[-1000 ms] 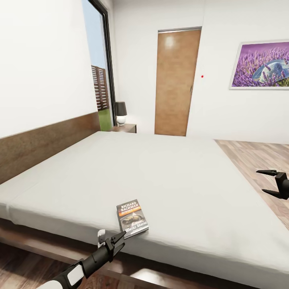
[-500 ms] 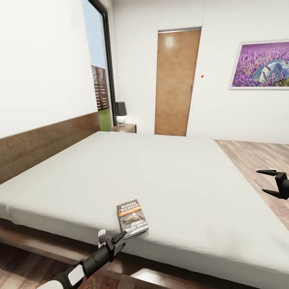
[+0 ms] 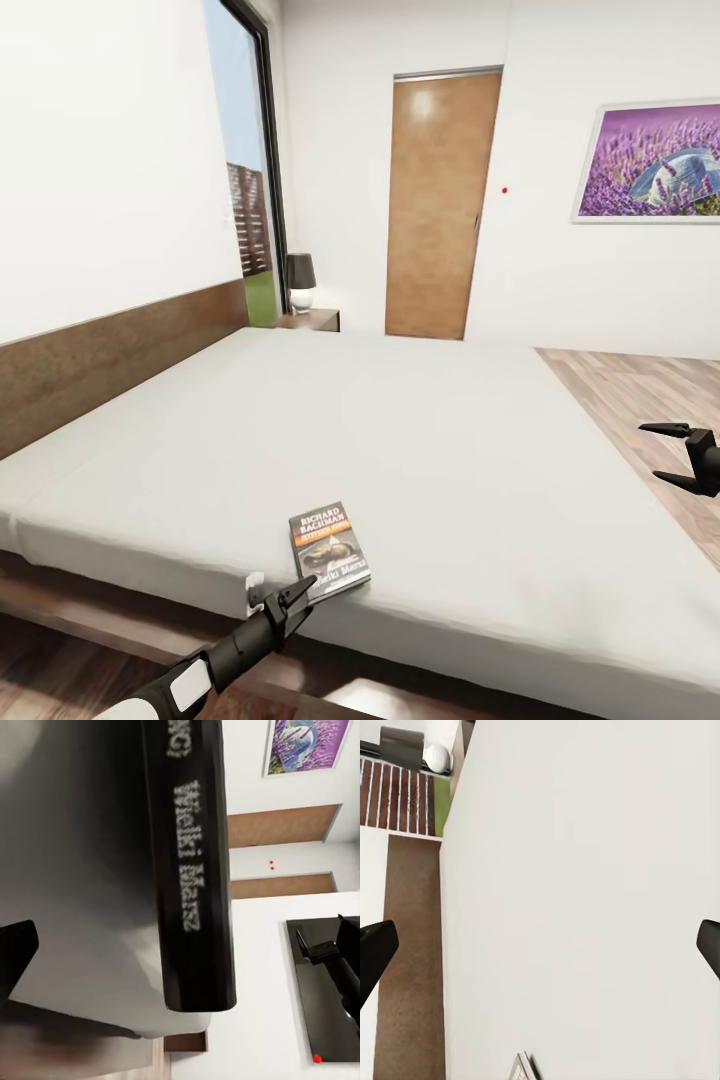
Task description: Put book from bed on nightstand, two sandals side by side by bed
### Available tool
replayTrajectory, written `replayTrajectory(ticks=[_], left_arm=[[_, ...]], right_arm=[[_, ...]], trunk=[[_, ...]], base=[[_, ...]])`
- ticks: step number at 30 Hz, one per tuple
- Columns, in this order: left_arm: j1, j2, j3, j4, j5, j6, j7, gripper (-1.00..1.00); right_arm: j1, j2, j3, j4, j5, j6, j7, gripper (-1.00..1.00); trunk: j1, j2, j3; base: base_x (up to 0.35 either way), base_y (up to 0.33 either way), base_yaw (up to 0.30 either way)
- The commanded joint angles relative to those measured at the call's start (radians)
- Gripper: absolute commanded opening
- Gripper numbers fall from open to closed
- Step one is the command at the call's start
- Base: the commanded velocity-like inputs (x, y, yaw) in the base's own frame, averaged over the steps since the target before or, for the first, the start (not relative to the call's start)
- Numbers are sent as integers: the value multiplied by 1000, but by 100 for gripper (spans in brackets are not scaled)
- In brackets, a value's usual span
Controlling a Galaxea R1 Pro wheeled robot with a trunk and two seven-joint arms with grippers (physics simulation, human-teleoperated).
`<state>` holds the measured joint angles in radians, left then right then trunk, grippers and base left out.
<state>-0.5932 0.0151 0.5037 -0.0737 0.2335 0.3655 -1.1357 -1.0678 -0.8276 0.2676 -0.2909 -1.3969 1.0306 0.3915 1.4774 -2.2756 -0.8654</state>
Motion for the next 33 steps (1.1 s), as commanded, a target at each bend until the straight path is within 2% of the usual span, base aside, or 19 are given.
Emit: replayTrajectory(ticks=[1,28,33], left_arm=[[0,0,-7,0,10,10,-2,100],[0,-2,-7,0,10,11,-1,100],[0,-11,-7,0,10,10,0,100]], right_arm=[[-1,-1,5,1,6,0,10,100],[-1,-1,5,1,6,0,15,100],[-1,-1,6,1,6,0,16,100]], trunk=[[0,0,-1],[0,0,-1],[0,0,-1]], base=[[44,0,0],[5,0,0],[0,0,0]])
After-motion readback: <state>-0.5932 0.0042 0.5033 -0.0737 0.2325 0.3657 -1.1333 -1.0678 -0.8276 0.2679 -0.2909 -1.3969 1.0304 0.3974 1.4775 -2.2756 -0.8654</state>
